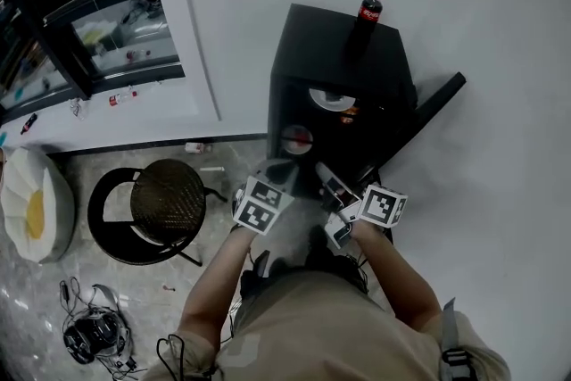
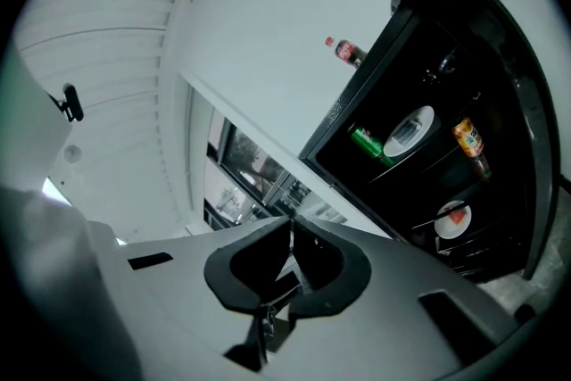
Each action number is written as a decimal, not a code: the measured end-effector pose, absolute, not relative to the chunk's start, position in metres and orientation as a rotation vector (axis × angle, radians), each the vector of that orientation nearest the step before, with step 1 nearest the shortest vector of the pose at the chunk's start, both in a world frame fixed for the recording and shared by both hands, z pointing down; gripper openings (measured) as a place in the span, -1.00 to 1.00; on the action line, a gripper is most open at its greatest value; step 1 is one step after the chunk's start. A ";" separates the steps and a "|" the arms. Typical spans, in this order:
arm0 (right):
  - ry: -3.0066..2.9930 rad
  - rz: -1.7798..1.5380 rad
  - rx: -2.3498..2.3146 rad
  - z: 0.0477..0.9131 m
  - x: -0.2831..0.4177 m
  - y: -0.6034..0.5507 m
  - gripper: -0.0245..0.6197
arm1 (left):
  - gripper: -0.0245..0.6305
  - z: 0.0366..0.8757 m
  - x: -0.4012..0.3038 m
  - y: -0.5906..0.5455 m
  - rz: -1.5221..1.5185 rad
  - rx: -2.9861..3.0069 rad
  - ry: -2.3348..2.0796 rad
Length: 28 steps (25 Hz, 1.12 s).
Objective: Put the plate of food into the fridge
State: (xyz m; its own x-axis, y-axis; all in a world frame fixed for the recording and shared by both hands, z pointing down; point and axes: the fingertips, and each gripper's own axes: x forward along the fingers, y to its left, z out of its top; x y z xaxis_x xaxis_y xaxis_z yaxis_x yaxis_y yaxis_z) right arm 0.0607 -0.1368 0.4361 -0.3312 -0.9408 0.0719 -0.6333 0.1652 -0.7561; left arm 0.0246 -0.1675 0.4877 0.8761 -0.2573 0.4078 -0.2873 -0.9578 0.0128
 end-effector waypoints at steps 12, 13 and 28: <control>2.137 -0.842 -1.560 0.424 0.071 -0.112 -0.84 | -0.89 0.466 0.036 -0.146 0.587 3.001 -0.412; 2.176 -0.807 -1.579 0.422 0.070 -0.109 -0.84 | -0.89 0.464 0.036 -0.145 0.581 3.006 -0.424; 2.394 -0.512 -1.711 0.398 0.103 -0.029 -0.84 | -0.89 0.439 0.075 -0.078 0.553 3.051 -0.451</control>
